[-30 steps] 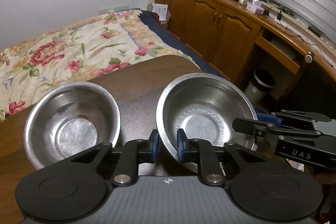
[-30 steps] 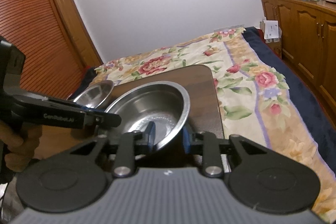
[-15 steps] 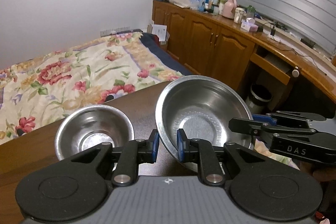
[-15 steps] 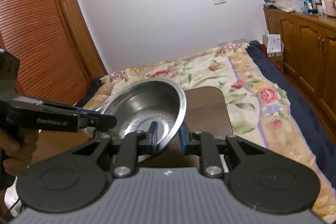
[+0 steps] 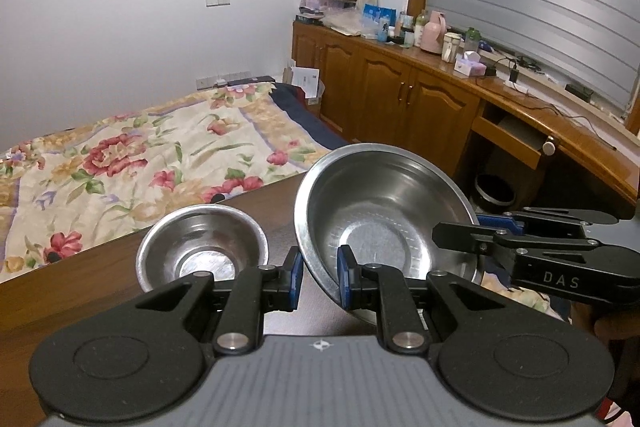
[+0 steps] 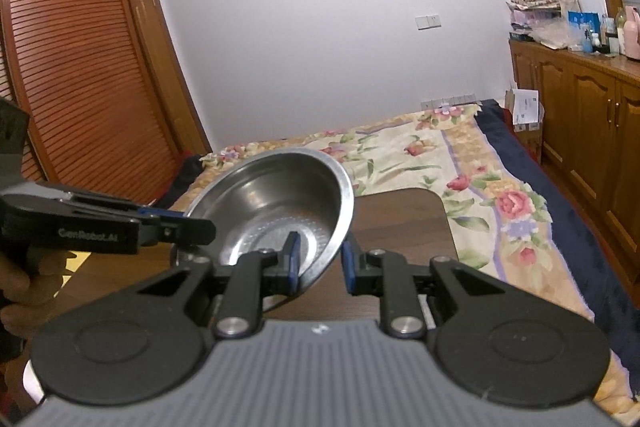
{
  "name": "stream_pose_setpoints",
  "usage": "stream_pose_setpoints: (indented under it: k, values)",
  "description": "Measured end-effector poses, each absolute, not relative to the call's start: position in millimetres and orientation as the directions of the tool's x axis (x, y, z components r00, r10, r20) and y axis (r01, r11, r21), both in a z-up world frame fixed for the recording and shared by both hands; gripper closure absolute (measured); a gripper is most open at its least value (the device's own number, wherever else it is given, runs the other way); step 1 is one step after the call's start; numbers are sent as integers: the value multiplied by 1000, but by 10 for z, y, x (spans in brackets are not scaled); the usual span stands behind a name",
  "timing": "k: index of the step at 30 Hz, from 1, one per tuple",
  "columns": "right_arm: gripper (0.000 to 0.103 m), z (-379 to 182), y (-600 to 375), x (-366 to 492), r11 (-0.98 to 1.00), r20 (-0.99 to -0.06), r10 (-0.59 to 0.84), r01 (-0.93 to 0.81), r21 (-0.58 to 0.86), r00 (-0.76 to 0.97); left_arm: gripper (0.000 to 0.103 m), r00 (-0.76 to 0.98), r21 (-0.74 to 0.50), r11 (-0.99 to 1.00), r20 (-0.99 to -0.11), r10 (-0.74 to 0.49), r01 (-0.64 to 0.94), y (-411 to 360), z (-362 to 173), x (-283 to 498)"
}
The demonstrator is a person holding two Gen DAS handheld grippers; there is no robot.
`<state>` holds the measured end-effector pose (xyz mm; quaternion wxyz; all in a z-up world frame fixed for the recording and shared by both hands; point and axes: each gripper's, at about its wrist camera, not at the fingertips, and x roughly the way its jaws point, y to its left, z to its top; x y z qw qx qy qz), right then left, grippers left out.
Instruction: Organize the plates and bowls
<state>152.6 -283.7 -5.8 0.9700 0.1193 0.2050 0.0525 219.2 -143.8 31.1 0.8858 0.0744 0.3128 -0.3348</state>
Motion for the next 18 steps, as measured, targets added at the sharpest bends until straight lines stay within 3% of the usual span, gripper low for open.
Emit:
stream_pose_setpoints:
  k: [18]
  values:
    - [79,-120,-2520,1385,964,-394,193,-98,247,899,83,606,-102,788,-581,-543,608,-990,289,1806]
